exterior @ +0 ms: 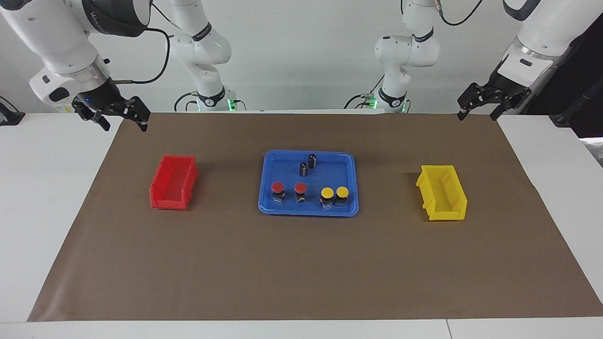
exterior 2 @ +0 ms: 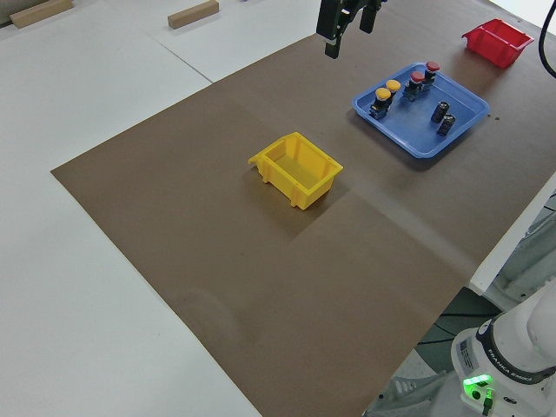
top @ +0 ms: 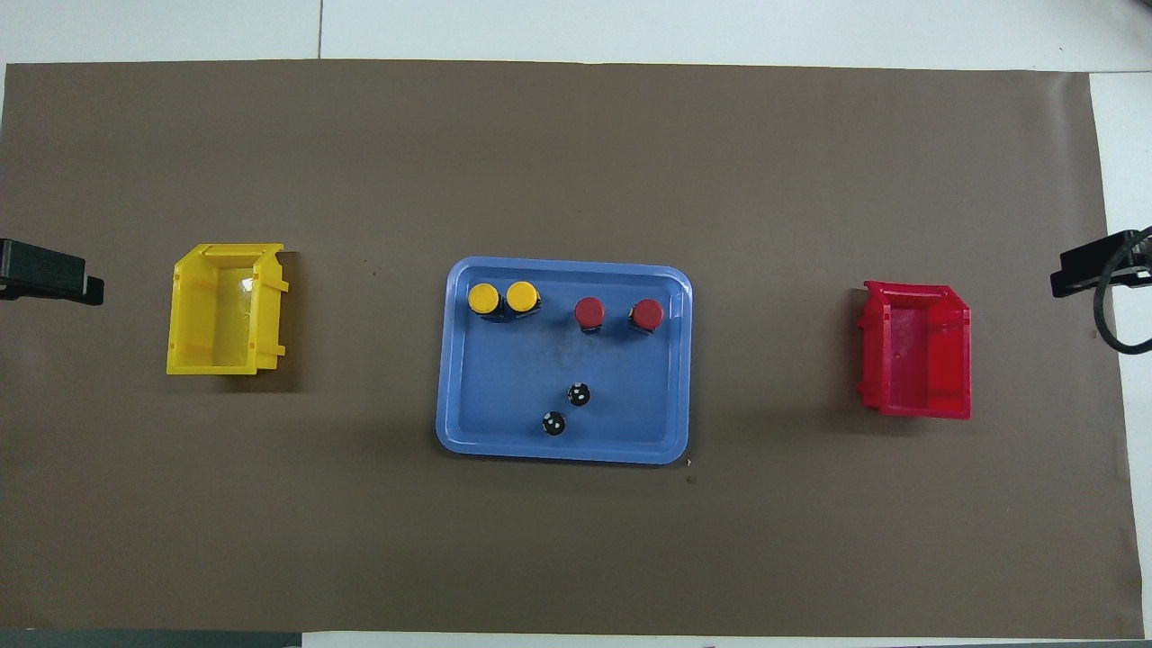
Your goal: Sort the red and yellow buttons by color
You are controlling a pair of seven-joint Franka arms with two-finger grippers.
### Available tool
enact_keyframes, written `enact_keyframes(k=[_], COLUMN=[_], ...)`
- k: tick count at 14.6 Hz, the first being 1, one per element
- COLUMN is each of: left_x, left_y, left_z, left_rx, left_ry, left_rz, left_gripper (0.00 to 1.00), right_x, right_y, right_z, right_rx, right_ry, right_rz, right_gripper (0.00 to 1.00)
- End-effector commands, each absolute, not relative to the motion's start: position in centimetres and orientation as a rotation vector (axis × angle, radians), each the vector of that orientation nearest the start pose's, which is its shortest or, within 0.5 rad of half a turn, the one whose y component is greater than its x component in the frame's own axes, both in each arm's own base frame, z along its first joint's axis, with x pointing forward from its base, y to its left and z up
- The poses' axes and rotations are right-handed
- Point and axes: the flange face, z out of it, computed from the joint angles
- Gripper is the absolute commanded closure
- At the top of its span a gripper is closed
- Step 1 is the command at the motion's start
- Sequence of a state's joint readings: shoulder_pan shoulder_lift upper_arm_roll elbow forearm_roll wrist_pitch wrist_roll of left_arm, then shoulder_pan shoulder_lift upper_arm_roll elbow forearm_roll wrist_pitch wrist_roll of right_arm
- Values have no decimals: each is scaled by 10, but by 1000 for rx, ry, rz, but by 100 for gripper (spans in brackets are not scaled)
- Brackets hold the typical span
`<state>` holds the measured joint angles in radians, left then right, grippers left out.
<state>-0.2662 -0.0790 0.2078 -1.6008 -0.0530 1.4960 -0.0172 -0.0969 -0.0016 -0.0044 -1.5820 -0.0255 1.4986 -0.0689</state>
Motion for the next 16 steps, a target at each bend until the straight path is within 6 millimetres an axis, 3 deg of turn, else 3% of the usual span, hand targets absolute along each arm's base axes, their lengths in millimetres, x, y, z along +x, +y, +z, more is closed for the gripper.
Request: enact_keyframes(k=[1,12,16], left_x=[518,518,518], left_y=[-27,-27,-27], left_z=[647,647,647], left_rx=[-3190,-3190,-3190], left_ry=[72,72,72], left_rz=[60,62,60], left_gripper=[0,0,0], right_x=[546,549,588], right_y=[-58,-39,-8], right_z=[617,619,633], right_rx=[-3149,-3150,-3157], right_ry=[35,9,34], right_rz=[135,134,177], right_gripper=[0,0,0])
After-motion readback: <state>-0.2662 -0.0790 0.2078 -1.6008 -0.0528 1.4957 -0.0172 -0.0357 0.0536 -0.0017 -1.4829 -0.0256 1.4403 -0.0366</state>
